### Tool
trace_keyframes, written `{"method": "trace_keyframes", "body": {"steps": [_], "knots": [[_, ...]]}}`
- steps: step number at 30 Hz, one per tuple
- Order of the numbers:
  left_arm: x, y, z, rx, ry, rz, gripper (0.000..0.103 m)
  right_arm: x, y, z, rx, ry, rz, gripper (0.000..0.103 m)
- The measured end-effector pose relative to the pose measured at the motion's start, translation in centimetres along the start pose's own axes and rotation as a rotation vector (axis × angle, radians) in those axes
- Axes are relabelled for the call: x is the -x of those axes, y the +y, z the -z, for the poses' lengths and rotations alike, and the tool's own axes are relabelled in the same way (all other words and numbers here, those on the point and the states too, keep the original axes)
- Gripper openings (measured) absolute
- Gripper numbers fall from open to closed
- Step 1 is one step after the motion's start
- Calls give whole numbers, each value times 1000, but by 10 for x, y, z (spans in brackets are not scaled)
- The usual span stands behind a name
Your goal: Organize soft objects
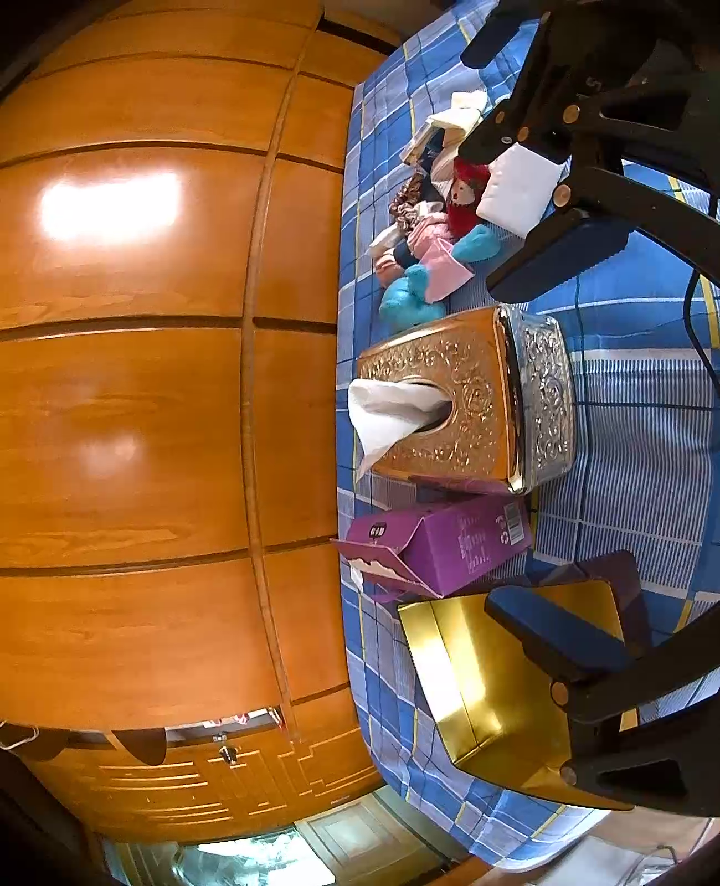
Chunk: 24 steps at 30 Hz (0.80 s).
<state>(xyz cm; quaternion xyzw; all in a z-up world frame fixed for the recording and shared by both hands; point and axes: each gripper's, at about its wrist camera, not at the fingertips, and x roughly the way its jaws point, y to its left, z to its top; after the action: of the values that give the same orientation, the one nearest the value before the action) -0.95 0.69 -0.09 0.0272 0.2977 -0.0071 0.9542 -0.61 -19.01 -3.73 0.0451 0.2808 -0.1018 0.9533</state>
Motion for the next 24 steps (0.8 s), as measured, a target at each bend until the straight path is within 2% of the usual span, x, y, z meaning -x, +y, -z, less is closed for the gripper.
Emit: {"method": "trace_keyframes", "body": {"steps": [3, 6, 8, 12, 20, 24], "knots": [[-2, -5, 0, -20, 5, 35, 103, -2, -10, 2, -7, 1, 17, 103], [-6, -9, -2, -38, 14, 133, 103, -7, -29, 4, -49, 10, 26, 103], [-12, -16, -6, -70, 47, 194, 103, -10, -45, 7, -52, 11, 50, 103], [-24, -39, -15, -145, 104, 297, 103, -19, -89, 17, -128, 67, 92, 103], [-56, -117, -13, -353, 201, 443, 101, -26, -158, 46, -232, 195, 189, 103], [-77, -154, 1, -435, 264, 496, 96, -28, -169, 51, -280, 256, 172, 103]]}}
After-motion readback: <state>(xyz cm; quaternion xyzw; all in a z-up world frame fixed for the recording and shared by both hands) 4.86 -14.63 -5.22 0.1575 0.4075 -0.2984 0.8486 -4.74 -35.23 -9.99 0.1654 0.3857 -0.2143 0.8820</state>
